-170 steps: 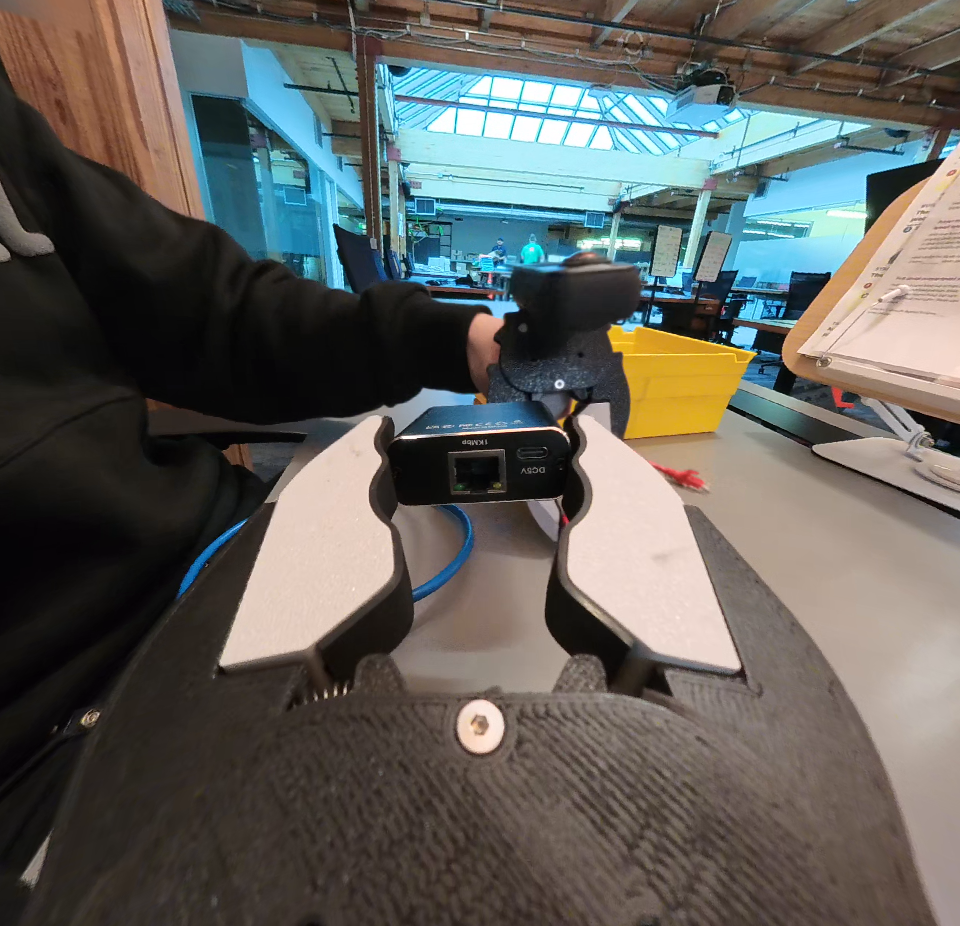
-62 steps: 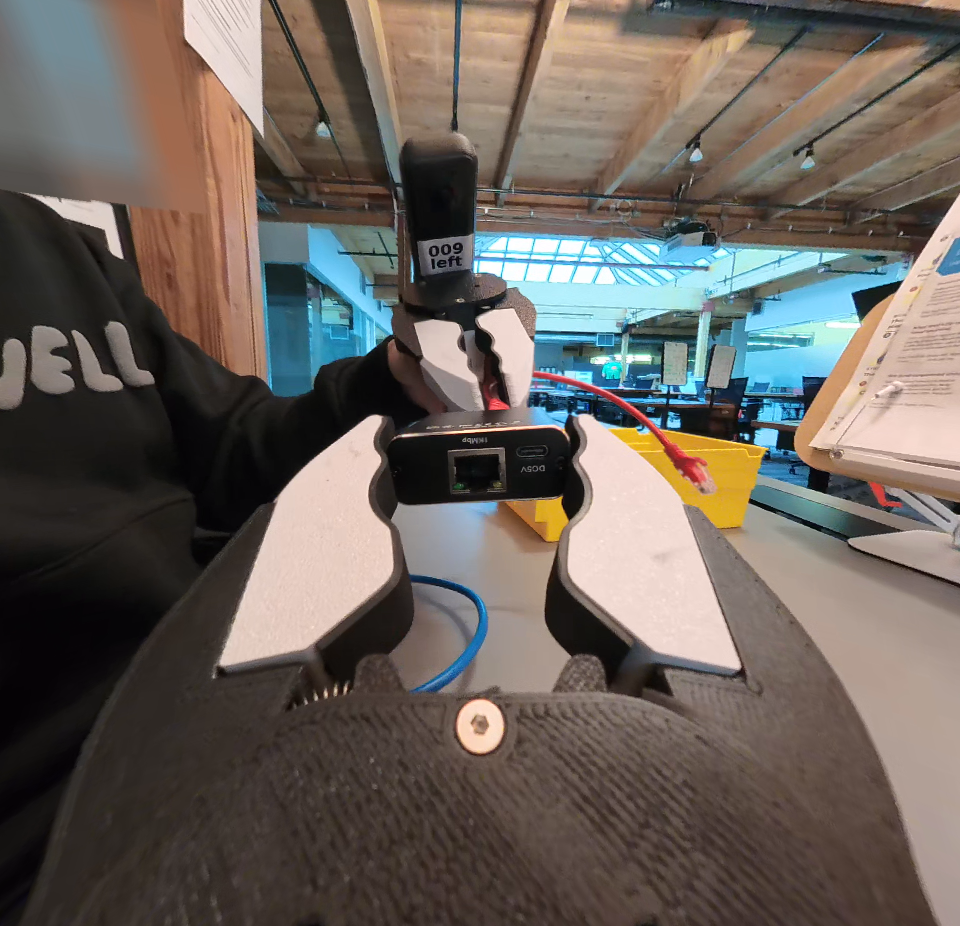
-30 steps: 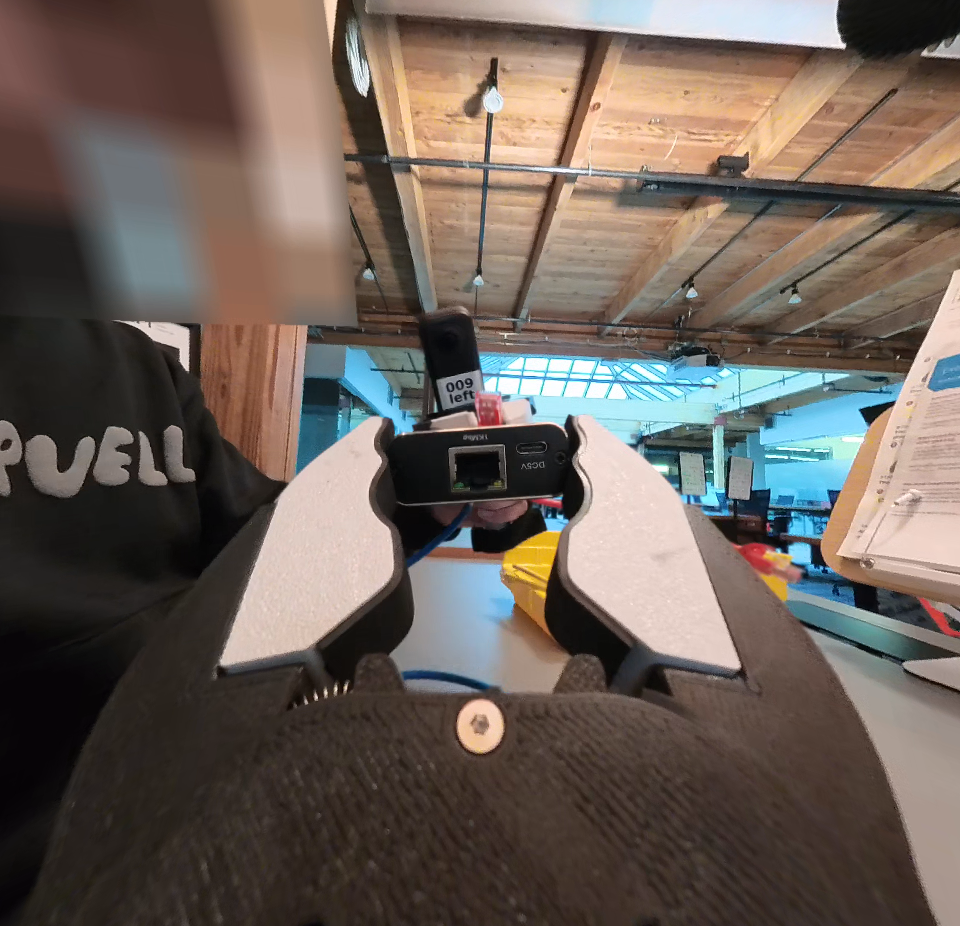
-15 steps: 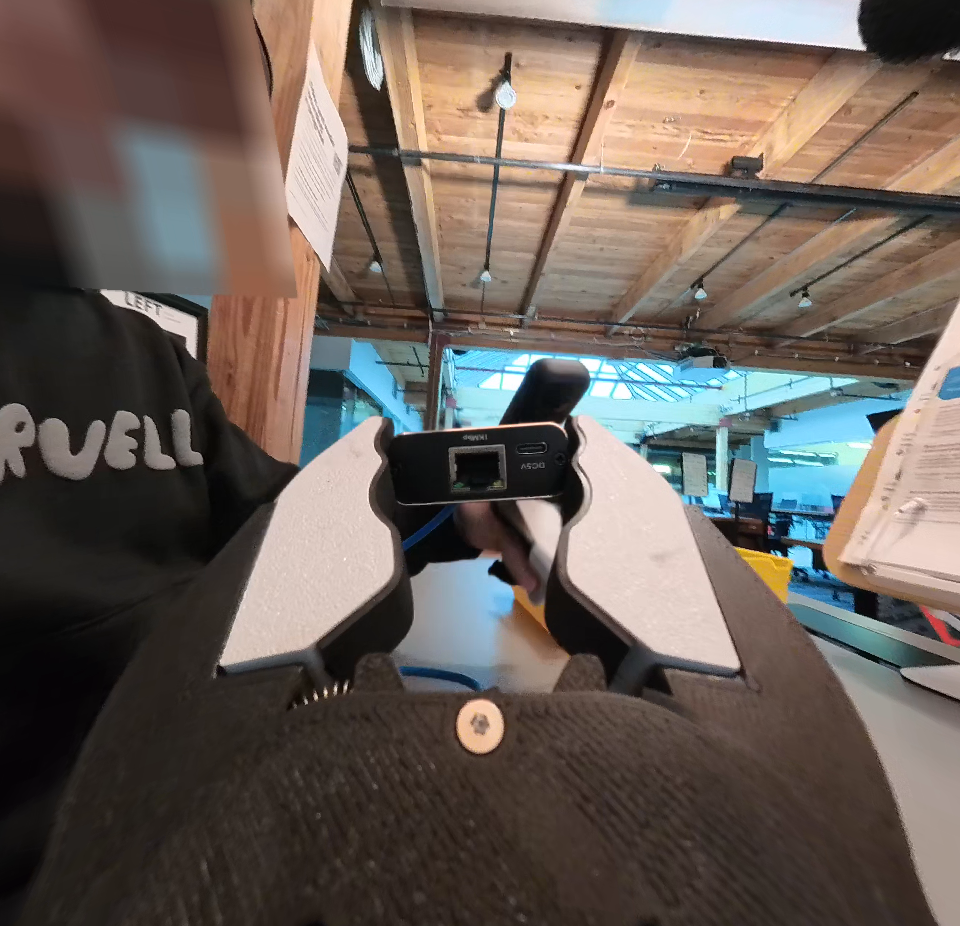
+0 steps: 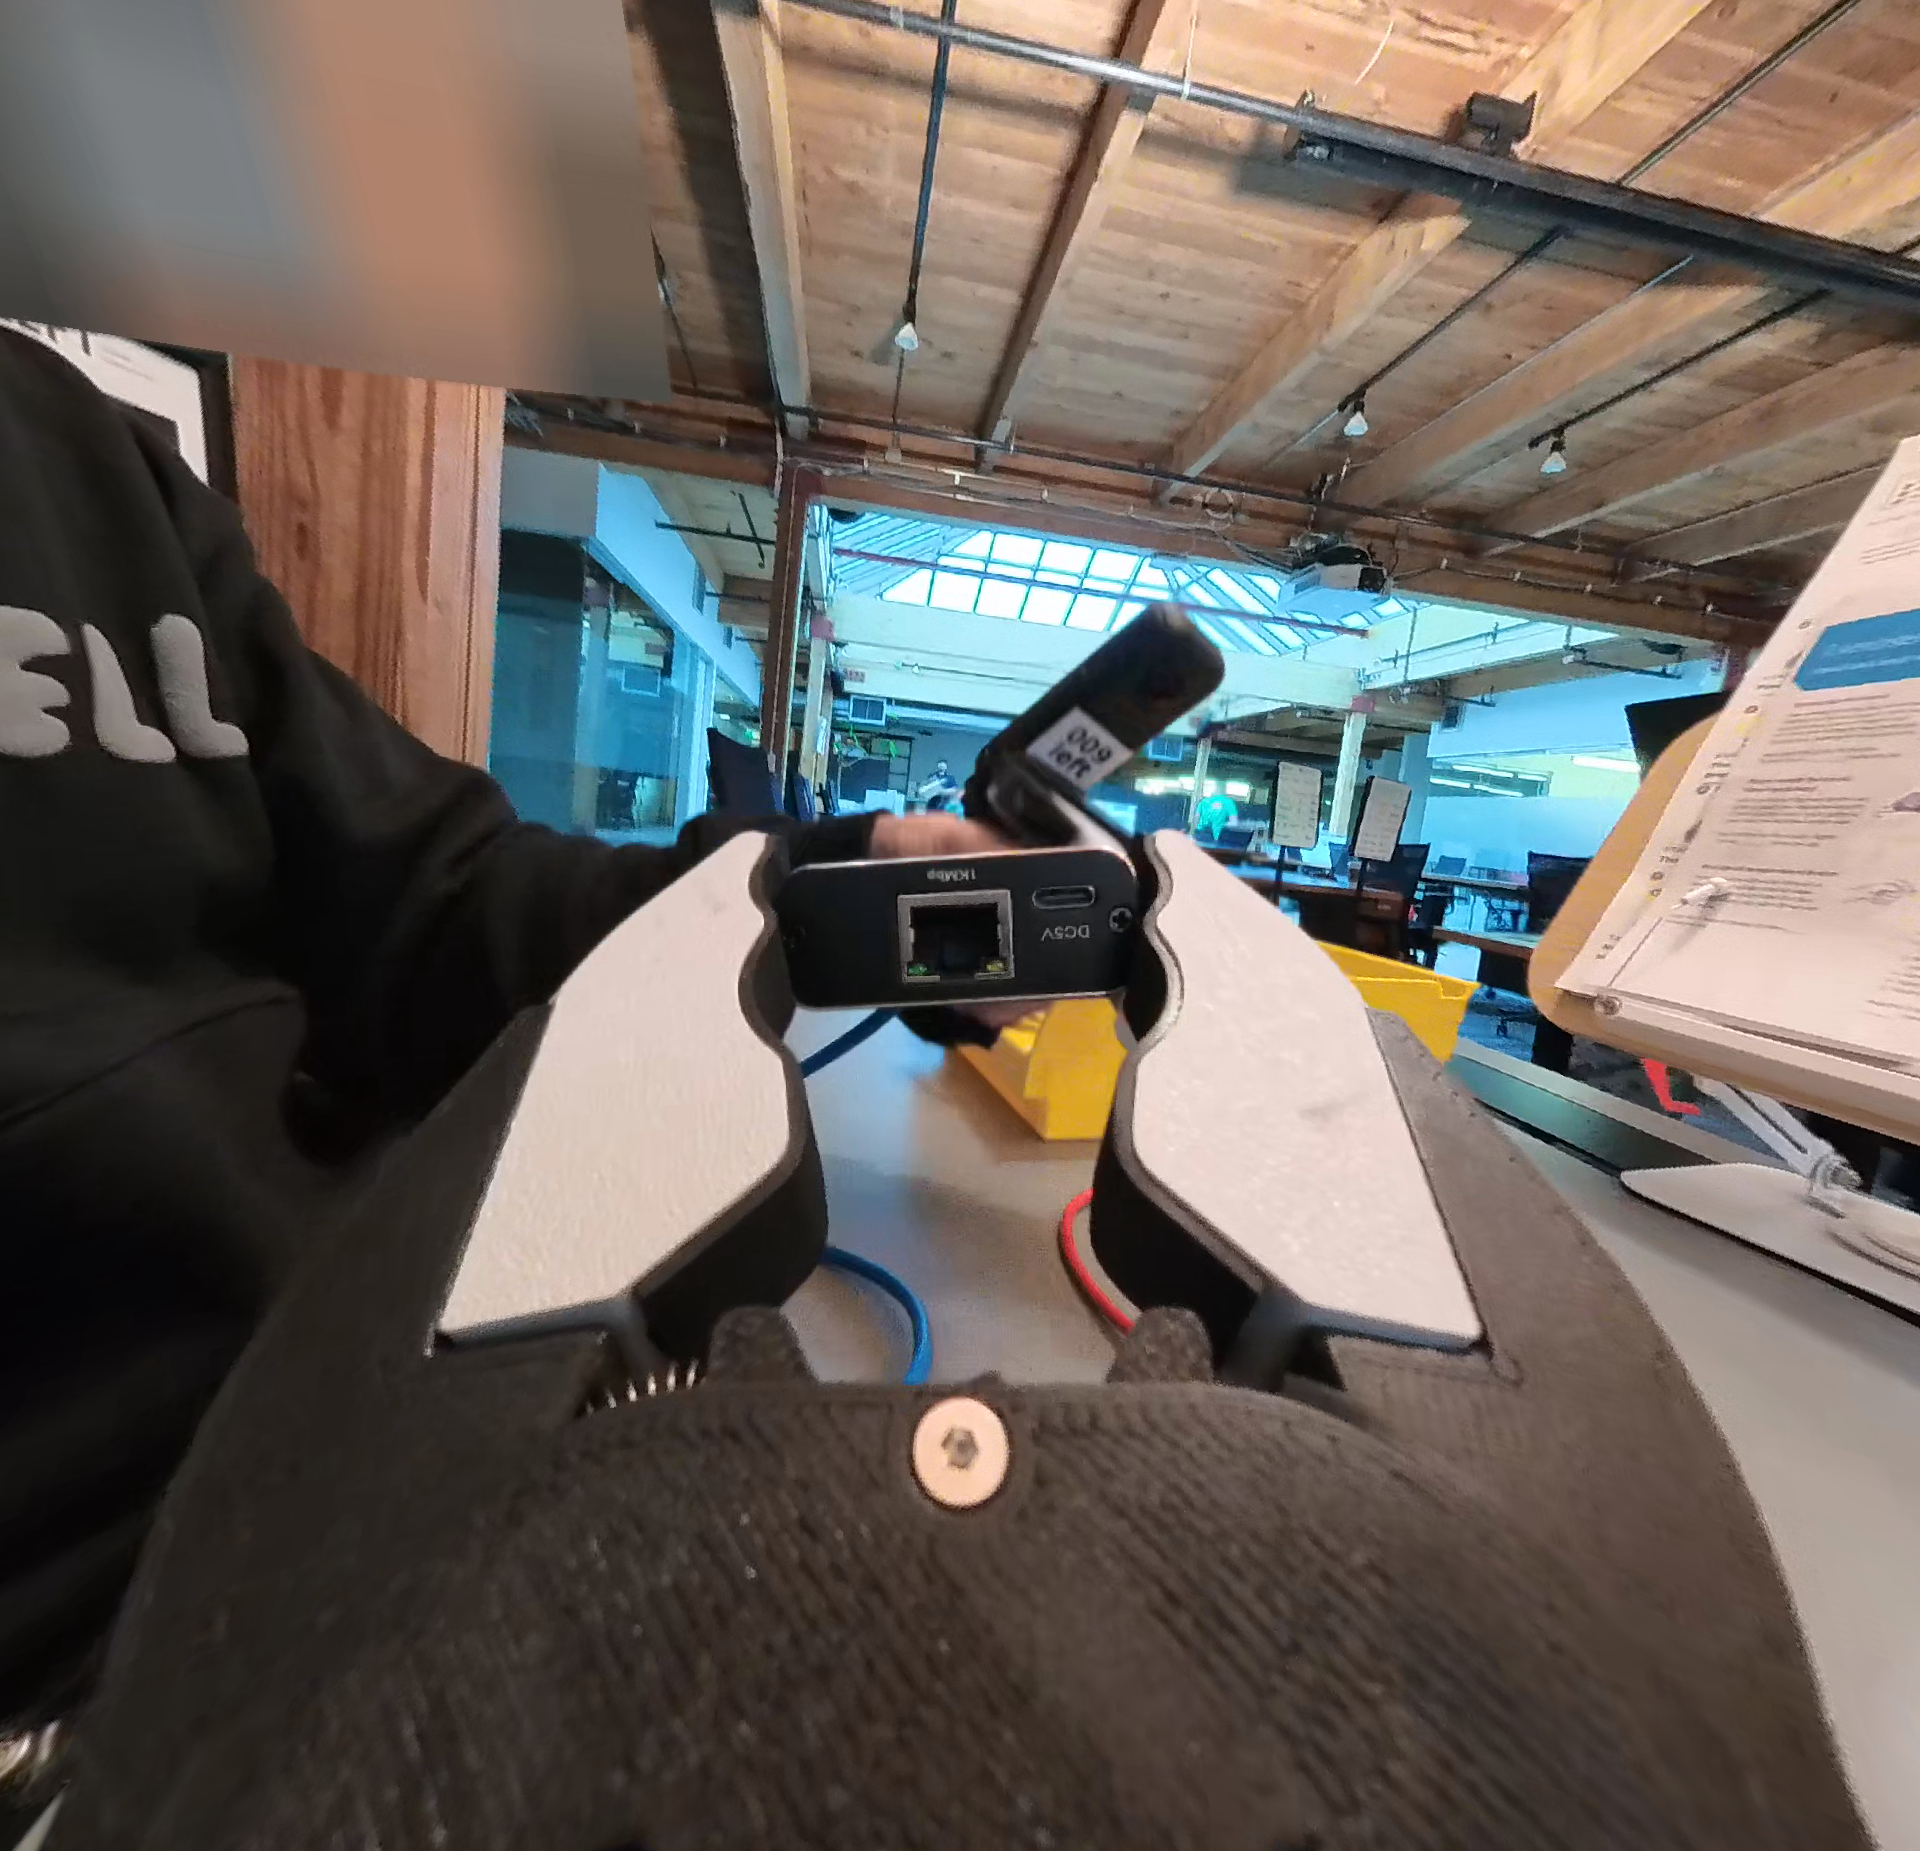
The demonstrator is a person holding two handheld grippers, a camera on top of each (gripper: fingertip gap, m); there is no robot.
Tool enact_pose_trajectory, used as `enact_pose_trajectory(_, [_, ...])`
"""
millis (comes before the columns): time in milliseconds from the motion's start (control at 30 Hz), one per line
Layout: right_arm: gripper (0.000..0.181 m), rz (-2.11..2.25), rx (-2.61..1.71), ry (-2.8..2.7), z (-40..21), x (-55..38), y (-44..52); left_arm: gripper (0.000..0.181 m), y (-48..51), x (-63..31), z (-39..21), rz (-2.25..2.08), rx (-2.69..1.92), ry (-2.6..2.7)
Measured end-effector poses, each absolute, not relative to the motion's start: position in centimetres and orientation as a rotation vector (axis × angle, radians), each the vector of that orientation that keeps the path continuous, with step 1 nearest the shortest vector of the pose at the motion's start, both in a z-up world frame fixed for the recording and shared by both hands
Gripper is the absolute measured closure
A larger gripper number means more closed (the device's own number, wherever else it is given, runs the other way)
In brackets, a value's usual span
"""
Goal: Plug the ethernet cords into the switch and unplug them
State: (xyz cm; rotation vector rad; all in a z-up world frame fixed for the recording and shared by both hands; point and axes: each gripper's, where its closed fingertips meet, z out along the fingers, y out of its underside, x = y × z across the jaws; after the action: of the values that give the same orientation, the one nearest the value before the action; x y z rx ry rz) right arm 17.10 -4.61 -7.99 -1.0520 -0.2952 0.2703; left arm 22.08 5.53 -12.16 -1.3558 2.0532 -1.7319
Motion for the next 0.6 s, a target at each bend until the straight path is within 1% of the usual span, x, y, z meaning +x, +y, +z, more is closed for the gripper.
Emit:
enact_pose_trajectory(67, [0.118,0.251,-1.069,-0.308,-8.2,16.9,-4.2,0.136,2.4,18.9,-10.2,-2.072,-1.274,2.237])
enact_pose_trajectory(100, [0.118,0.25,-1.062,-0.317,-8.1,16.7,-4.1,0.135,1.3,17.6,-10.7,-2.104,-1.267,2.375])
enact_pose_trajectory(200, [0.118,0.246,-1.047,-0.325,-7.9,16.3,-3.9,0.113,-0.7,15.8,-13.4,-2.034,-1.257,2.651])
enact_pose_trajectory(267, [0.118,0.231,-1.08,-0.349,-8.2,15.9,-3.5,0.114,-1.7,14.9,-13.5,-2.128,-1.218,2.73])
enact_pose_trajectory(333, [0.118,0.212,-1.1,-0.368,-8.3,15.5,-3.2,0.128,-1.8,14.2,-13.0,-2.246,-1.139,2.794])
enact_pose_trajectory(433, [0.118,0.15,-1.145,-0.373,-8.7,15.7,-2.7,0.158,-1.5,13.5,-12.1,-2.362,-1.089,2.825])
enact_pose_trajectory(567, [0.118,0.112,-1.165,-0.403,-8.7,15.5,-2.5,0.156,-1.2,13.4,-11.9,-2.325,-1.085,2.844])
enact_pose_trajectory(600, [0.118,0.099,-1.175,-0.411,-8.8,15.4,-2.4,0.137,-1.2,13.2,-11.3,-2.391,-1.076,2.828])
